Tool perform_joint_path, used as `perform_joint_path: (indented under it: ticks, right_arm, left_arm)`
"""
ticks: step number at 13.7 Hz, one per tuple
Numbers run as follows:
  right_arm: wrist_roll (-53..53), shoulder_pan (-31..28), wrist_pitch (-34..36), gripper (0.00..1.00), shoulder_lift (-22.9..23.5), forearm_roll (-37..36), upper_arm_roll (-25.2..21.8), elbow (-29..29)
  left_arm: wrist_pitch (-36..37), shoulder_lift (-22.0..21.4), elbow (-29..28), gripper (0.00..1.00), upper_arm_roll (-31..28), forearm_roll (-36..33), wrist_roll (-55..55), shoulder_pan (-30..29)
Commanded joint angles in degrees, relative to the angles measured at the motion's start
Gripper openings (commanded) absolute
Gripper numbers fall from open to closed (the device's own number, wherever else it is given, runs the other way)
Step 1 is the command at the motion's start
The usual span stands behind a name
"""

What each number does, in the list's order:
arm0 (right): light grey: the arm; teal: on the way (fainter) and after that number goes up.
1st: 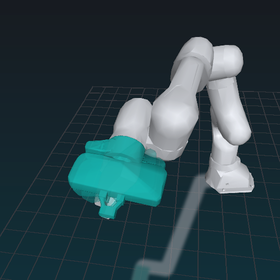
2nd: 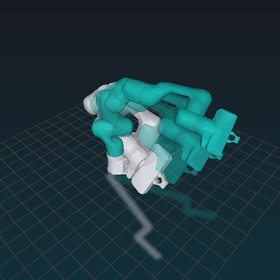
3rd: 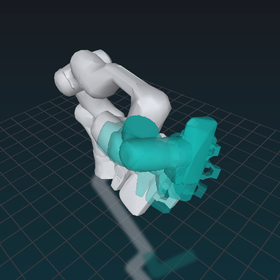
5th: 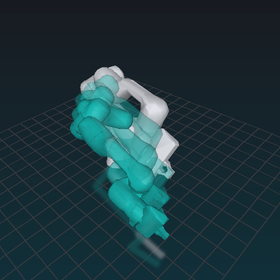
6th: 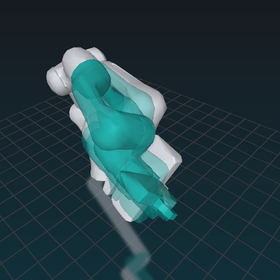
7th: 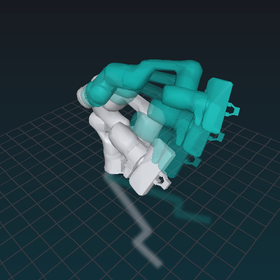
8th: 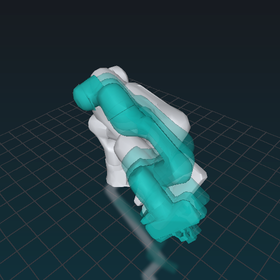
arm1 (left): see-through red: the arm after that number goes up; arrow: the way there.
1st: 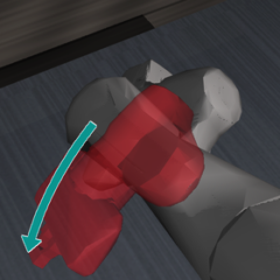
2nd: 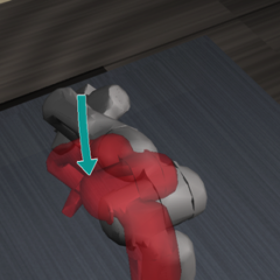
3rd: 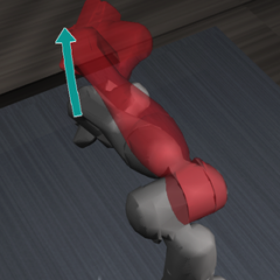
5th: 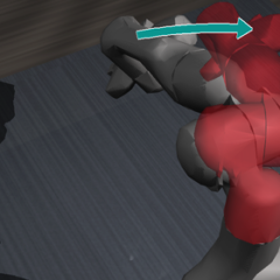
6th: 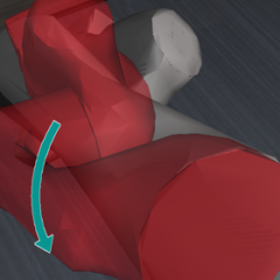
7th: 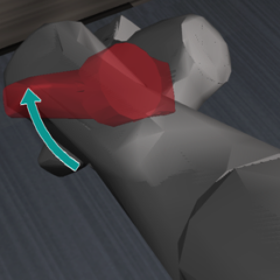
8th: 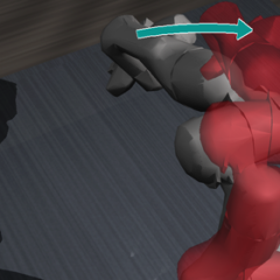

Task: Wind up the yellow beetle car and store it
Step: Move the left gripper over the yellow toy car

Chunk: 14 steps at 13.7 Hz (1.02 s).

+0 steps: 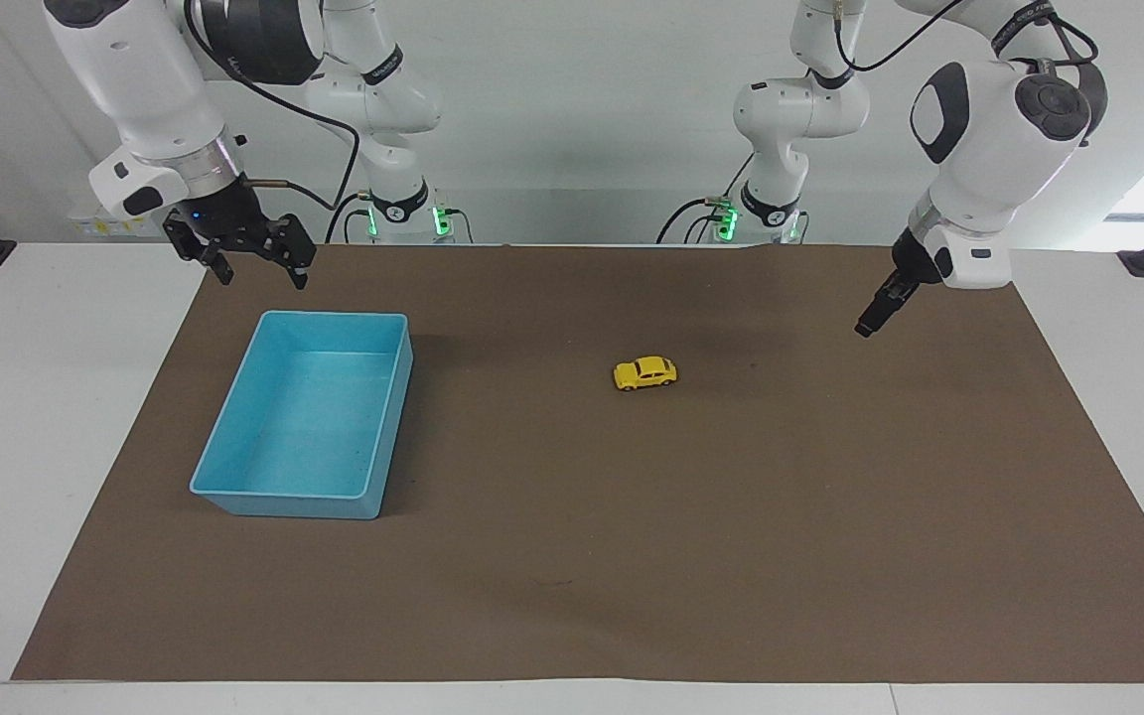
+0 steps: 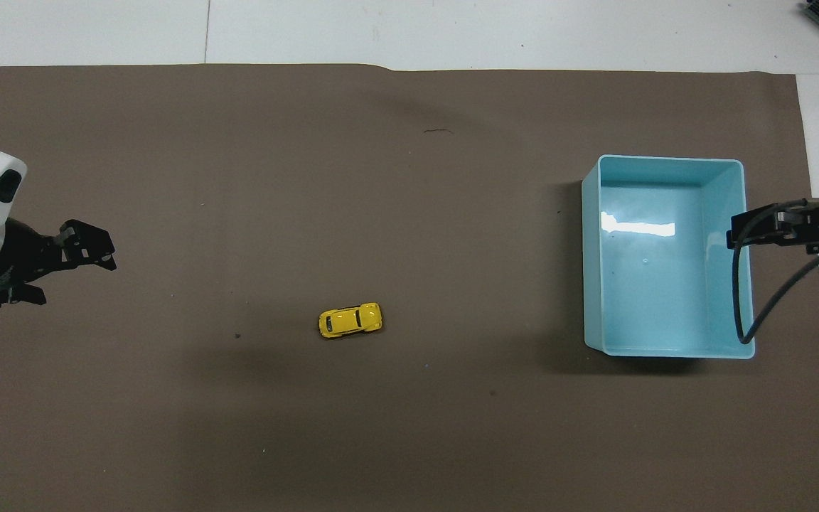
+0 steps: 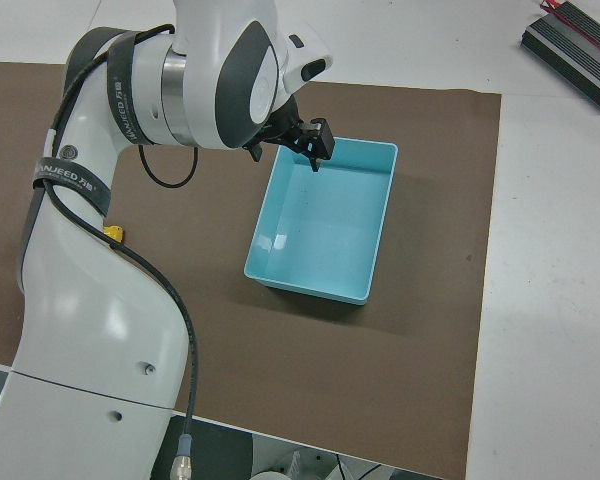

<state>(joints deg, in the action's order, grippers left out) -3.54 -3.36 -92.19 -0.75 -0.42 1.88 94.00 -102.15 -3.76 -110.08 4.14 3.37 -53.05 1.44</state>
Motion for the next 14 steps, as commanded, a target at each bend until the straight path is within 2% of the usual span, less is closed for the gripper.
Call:
perform_joint_path:
  ticks: [1,6,9,14]
  right_arm:
    - [-0.8,-0.4,0.3,1.00,-0.3,0.8,0.4,0.0]
    - [-0.8,-0.4,0.3,1.00,-0.3,0.8,0.4,0.0]
    - [-0.8,-0.4,0.2,1.00,-0.3,0.8,0.4,0.0]
    - [-0.8,-0.4,0.3,1.00,-0.3,0.8,0.4,0.0]
  left_arm:
    - [-4.2,0.9,-2.2,1.00,-0.6,1.9,-15.0,2.0]
    - [-11.6,1.7,-4.0,1.00,-0.5,2.5,-37.1,4.8]
    - [-14.6,2.3,-4.6,1.00,-0.5,2.5,-49.1,9.1]
    - [-20.0,8.1,-4.5,1.00,-0.5,2.5,-69.5,17.1]
